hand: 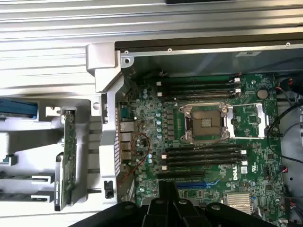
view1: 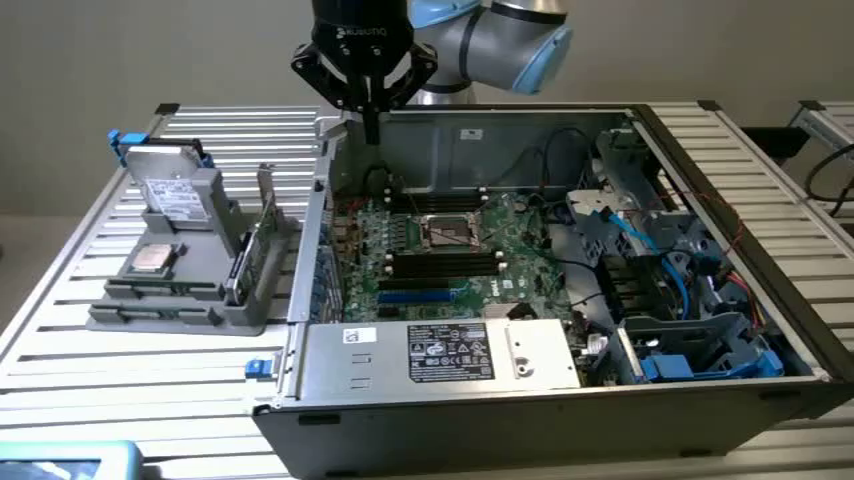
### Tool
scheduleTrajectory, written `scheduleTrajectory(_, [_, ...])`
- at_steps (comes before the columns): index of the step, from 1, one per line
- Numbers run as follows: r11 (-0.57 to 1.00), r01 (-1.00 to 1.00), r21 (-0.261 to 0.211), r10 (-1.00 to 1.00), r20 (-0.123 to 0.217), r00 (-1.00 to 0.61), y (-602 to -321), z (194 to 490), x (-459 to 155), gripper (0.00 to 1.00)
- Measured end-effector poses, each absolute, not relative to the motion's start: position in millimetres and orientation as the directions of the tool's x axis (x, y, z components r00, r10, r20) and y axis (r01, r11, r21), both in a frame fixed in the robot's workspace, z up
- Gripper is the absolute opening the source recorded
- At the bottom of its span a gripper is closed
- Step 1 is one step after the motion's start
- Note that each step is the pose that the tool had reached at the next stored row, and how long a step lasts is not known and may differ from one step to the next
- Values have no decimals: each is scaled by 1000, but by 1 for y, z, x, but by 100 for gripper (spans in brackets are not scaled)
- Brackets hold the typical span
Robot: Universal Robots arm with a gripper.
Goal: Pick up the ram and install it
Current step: 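Reach for the ram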
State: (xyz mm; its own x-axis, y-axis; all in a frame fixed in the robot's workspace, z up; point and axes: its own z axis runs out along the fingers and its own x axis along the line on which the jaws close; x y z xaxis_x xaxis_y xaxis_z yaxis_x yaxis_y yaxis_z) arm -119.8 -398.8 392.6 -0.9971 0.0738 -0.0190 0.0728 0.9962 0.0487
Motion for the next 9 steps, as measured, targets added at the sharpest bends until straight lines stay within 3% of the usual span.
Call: scheduleTrajectory(9, [996, 73, 49, 74, -19, -997, -399, 393, -120, 11])
